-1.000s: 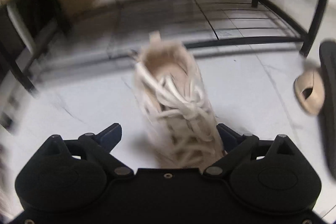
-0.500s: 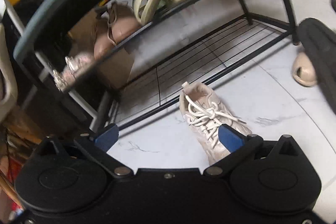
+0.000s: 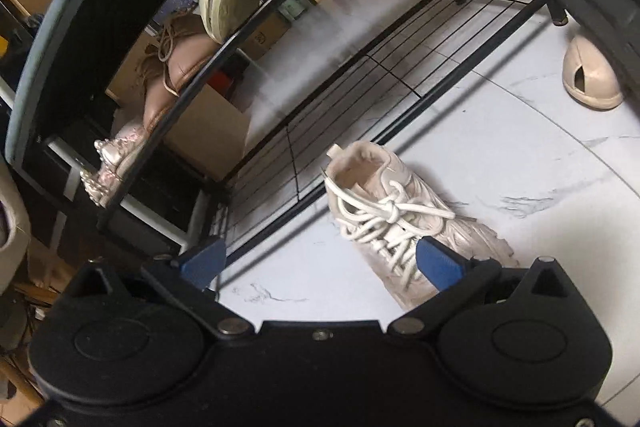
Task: Organize scattered shoes
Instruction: 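Grasp the second cream sneaker near the chair with the left tool, then carry the second sneaker to the rack and open the left tool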
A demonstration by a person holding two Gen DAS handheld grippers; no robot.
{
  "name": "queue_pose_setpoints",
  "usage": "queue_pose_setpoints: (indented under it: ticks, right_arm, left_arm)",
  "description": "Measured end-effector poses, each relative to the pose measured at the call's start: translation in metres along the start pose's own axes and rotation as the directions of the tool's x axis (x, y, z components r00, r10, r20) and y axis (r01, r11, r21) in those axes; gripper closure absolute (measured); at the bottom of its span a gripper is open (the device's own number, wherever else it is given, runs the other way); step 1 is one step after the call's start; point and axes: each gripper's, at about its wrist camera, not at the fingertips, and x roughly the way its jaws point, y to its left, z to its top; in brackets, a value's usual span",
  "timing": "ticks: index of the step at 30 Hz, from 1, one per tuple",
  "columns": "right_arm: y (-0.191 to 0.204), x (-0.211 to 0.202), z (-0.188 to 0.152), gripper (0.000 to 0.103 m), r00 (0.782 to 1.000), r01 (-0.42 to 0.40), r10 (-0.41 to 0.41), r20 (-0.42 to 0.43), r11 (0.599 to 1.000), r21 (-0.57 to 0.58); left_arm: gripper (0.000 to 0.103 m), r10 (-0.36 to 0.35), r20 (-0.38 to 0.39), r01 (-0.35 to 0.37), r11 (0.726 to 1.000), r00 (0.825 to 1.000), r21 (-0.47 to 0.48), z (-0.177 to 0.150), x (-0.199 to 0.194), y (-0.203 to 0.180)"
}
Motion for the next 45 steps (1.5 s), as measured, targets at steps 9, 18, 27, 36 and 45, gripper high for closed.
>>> queue_pose_setpoints:
  ticks: [9,18,27,36,45]
  right_arm:
    - [-0.007,0.005,-0.002,0.000,1.000,0.017,-0.017,0.000,0.999,0.038]
    - [-0.007,0.013,-0.010,0.000,0.998,0.038,-0.038,-0.042,0.999,0.010]
    - [-0.006,0.017,-0.014,0.000,0.997,0.039,-0.039,-0.066,0.999,-0.006]
    - [-0.001,0.018,-0.018,0.000,0.996,0.034,-0.036,-0.084,0.999,-0.023]
    - [-0.007,0.017,-0.014,0.000,0.997,0.031,-0.028,-0.073,0.999,0.038]
  left_arm:
    - [0.001,0.078,-0.072,-0.083,0.994,0.994,-0.067,0.001,0.025,0.087]
    - [0.001,0.052,-0.152,-0.060,0.997,0.987,-0.049,-0.019,0.057,0.093]
    - [0.002,0.005,-0.294,-0.033,0.995,0.956,-0.091,-0.030,0.094,0.102]
    - [0.023,0.078,-0.285,-0.108,0.990,0.955,-0.093,-0.031,0.093,0.098]
    - [0.049,0.092,-0.253,-0.144,0.970,0.963,-0.196,-0.026,0.071,0.095]
